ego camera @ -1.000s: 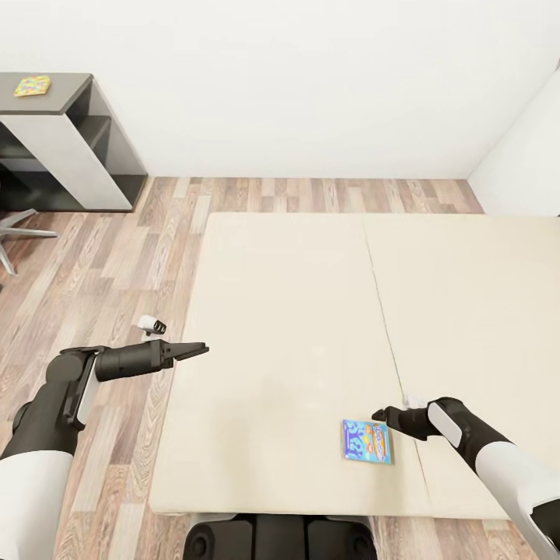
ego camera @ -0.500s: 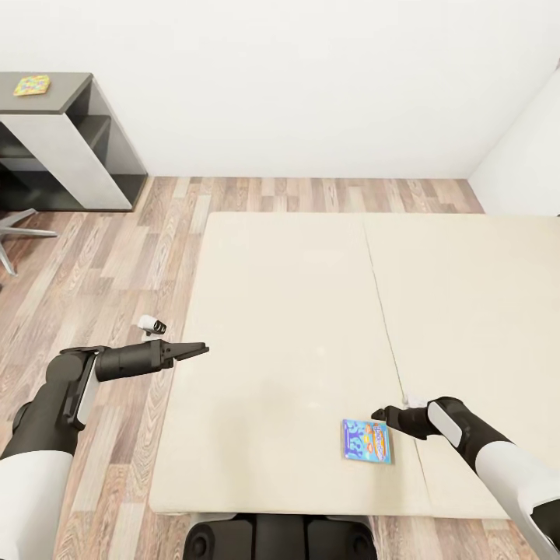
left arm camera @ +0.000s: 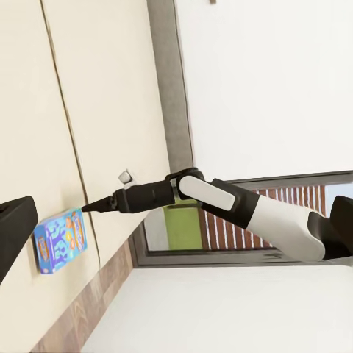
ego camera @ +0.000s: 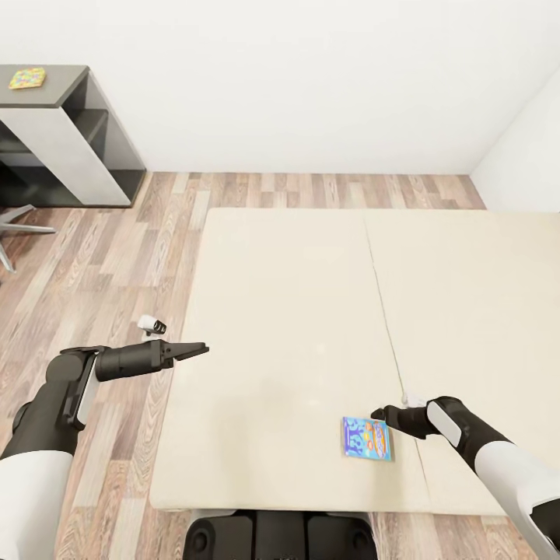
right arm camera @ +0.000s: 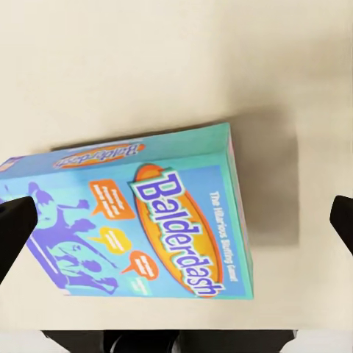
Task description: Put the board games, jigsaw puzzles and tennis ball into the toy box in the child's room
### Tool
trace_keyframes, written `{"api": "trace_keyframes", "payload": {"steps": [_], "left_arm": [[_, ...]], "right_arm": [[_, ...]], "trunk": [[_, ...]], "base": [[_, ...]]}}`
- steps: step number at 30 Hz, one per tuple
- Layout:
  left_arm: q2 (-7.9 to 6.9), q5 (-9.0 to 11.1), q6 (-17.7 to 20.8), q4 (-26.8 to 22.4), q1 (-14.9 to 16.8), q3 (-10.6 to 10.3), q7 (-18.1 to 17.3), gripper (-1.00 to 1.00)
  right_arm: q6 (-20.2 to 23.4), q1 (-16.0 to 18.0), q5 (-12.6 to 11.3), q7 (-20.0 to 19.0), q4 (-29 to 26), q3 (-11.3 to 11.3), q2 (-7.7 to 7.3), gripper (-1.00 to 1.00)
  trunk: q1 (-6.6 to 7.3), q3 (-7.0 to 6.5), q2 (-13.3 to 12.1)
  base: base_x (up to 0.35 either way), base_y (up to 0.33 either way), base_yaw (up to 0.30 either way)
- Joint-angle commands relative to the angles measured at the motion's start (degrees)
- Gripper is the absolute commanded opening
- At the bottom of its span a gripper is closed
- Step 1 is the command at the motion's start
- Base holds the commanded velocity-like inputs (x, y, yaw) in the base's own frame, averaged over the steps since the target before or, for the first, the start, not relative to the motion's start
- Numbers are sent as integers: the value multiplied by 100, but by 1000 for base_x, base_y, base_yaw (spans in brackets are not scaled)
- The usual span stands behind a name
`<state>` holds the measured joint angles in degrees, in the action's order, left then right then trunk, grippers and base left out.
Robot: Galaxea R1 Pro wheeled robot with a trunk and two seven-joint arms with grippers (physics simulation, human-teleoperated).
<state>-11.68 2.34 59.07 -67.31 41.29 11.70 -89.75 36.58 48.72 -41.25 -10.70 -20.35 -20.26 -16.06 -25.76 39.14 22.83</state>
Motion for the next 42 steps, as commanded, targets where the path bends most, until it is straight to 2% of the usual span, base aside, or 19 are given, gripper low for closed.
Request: {"api": "trace_keyframes", "payload": {"steps": [1, 21, 42], "left_arm": [[-1, -6, 61, -1, 2, -1, -25, 100], [-1, -6, 61, -1, 2, -6, -25, 100], [-4, -6, 61, -1, 2, -1, -25, 100]], "right_arm": [[16, 4, 21, -27, -4, -20, -4, 100], [14, 5, 31, -28, -29, -15, 3, 100], [15, 6, 47, -35, -217, -13, 8, 100]], "trunk": [[-3, 15, 9], [-3, 178, 9], [-3, 198, 9]], "base": [[0, 0, 0], [0, 0, 0], [0, 0, 0]]}}
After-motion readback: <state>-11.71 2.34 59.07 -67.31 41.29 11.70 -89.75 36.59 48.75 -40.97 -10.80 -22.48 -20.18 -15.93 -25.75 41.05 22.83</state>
